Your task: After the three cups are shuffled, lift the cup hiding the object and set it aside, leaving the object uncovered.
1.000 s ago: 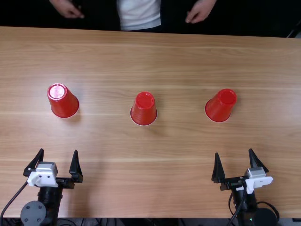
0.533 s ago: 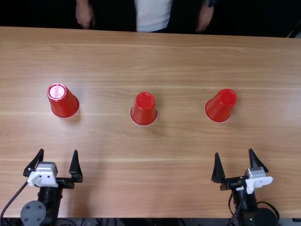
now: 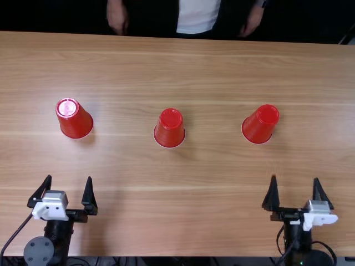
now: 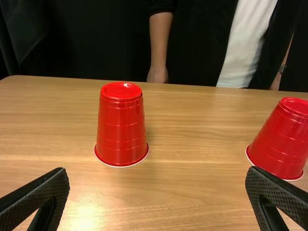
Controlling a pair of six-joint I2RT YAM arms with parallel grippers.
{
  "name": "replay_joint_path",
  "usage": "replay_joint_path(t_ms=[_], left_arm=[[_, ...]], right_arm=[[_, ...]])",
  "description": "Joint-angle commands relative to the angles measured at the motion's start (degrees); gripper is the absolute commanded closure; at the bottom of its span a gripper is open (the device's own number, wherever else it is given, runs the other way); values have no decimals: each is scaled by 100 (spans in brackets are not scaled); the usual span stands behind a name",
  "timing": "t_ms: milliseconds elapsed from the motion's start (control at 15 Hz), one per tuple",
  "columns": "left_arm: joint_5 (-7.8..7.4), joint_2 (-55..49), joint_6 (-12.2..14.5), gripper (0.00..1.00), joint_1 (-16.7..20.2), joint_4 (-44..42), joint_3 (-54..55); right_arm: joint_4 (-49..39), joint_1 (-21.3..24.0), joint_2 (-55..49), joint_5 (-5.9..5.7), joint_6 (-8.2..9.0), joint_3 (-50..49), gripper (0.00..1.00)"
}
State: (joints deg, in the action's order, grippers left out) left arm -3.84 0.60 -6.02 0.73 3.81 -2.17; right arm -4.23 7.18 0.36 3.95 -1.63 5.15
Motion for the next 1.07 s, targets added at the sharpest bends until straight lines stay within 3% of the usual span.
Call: replay_joint_path(t_ms=[0,200,333,800,1000], left_arm=[[-28,397,54,0,-20,-44,-635],[141,1636,43,0,120,114,-1918],[204,2480,43,0,217,747,-2867],[236,5319,75,0,243,4966,-7816],[225,6171,75,0,234,6210,-9125]], right_arm=[[-24,55,-36,-247,-6,549,0],[566,64,878,-342,15,1665,0],[862,73,1361,-352,5,2465,0],[3709,38,4165,-289,-16,5515,0],[4985,-15,5466,-215,-38,6684,0]])
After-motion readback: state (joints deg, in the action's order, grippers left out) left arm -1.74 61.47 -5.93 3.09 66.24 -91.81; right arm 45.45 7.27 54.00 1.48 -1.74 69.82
